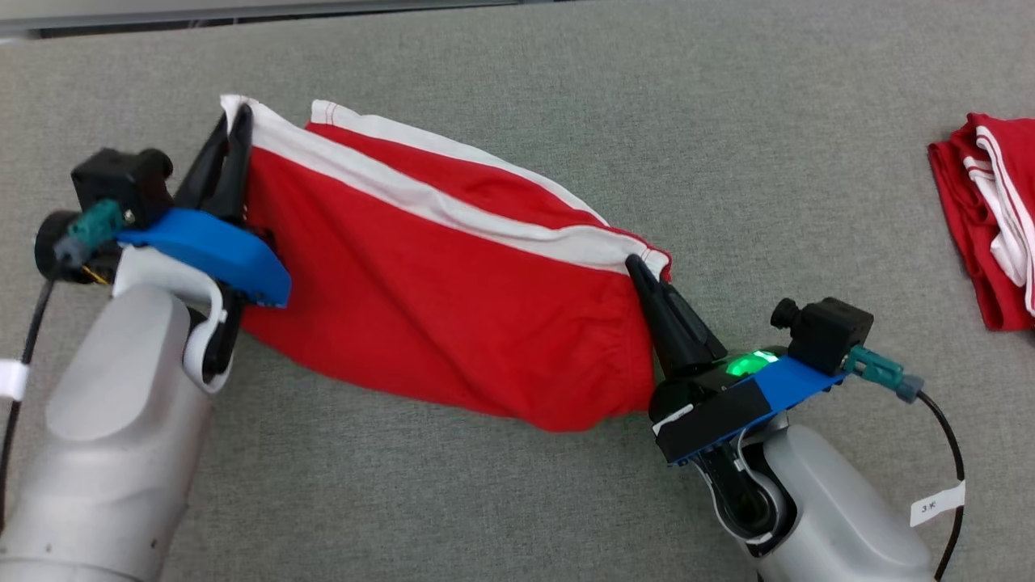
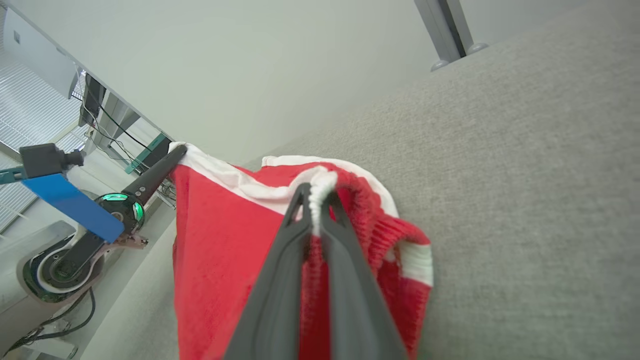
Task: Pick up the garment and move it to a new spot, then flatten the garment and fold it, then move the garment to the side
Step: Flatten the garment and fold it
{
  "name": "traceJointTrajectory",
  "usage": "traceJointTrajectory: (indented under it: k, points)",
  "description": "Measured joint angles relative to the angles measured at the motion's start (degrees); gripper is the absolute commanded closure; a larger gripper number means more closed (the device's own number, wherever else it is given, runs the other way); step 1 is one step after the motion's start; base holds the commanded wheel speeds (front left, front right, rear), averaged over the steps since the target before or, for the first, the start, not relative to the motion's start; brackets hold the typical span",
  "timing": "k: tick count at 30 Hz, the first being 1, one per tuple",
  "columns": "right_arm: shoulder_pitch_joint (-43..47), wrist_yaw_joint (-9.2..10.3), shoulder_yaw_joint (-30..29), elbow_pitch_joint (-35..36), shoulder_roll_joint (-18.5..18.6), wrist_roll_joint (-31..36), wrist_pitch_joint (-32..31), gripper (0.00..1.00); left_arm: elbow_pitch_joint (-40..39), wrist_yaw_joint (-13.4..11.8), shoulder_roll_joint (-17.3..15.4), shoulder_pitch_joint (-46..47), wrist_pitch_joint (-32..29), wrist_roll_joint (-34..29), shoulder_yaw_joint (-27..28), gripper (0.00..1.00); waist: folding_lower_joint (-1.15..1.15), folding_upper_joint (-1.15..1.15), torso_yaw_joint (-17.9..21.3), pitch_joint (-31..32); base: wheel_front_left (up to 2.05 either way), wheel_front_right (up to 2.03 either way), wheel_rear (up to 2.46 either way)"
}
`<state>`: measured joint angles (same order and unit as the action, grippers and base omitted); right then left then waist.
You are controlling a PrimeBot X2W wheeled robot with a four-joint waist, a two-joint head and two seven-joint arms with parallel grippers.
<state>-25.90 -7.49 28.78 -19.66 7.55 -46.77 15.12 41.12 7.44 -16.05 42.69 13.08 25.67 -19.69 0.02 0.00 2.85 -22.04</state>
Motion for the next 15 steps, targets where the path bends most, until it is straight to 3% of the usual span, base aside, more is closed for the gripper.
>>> traceJointTrajectory:
  k: [9, 15]
  points:
    - [-2.7, 0.0, -2.4, -0.9, -2.2, -0.2, 0.0, 1.0, 3.8, 0.0, -5.9, 10.2, -7.0, 8.4, -10.6, 1.0, -0.01, 0.0, 1.4, -3.2, 0.0, 0.0, 0.0]
    - [-3.2, 0.0, -3.5, -1.2, -3.2, 0.2, 0.0, 1.0, 6.1, 0.0, -7.3, 12.8, -7.4, 12.9, -15.0, 1.0, -0.02, 0.0, 2.4, -4.4, 0.0, 0.0, 0.0]
